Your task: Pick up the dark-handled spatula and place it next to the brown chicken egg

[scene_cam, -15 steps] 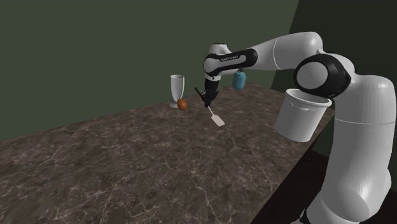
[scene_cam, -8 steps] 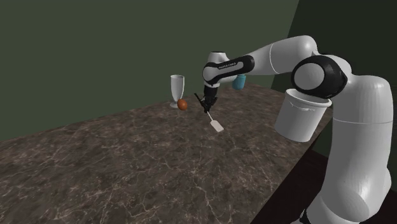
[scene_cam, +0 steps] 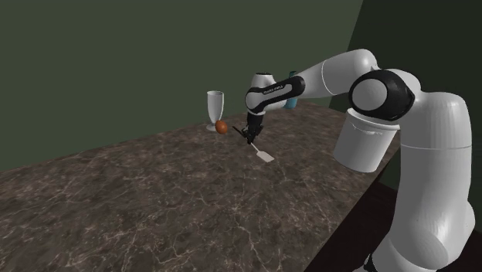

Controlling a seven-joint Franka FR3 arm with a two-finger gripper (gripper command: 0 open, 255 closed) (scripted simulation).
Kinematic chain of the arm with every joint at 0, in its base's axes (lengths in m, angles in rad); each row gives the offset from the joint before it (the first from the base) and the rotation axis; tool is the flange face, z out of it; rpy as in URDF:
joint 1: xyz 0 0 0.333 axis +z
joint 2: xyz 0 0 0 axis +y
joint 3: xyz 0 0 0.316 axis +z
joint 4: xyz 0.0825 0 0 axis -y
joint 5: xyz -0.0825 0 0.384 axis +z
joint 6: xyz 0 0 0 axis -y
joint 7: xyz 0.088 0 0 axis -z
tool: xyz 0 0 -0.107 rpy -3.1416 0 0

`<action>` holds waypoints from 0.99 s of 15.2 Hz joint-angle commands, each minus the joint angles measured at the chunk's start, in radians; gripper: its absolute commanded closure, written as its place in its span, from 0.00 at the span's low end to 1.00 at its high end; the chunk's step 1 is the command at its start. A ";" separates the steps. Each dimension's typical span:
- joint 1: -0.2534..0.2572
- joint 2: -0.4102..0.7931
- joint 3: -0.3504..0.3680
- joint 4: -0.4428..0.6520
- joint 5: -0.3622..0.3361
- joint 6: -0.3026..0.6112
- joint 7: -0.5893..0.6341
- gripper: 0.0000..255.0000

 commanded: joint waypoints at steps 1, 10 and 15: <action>0.001 0.014 0.000 -0.007 -0.001 0.022 0.002 1.00; 0.001 0.015 0.000 -0.008 -0.001 0.024 0.002 0.00; 0.001 0.015 0.000 -0.008 -0.001 0.024 0.002 0.00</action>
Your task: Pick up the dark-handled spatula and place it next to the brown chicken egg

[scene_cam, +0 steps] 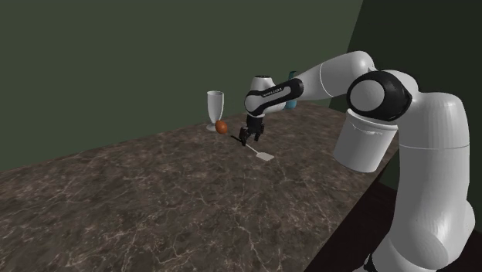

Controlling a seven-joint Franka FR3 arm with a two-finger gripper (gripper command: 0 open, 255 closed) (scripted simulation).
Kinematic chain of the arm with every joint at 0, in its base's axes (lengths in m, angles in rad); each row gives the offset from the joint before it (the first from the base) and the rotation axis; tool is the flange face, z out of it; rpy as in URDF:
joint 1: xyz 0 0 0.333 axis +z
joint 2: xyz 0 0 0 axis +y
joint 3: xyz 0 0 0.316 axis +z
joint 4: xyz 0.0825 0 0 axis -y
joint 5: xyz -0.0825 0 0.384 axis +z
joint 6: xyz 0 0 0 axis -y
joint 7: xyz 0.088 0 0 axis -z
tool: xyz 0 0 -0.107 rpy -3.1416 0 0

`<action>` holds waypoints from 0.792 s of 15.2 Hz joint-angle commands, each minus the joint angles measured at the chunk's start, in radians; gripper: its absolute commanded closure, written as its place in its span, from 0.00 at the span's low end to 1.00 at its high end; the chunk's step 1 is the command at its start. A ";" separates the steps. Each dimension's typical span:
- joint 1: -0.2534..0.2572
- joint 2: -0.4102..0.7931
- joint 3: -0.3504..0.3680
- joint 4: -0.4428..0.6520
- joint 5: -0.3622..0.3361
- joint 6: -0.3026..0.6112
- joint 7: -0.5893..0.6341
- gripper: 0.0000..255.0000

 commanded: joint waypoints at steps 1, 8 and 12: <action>0.000 -0.017 0.000 0.009 0.001 -0.026 -0.001 0.00; -0.002 -0.058 0.001 0.044 0.003 -0.102 -0.002 0.00; -0.002 -0.058 0.001 0.044 0.003 -0.102 -0.002 0.00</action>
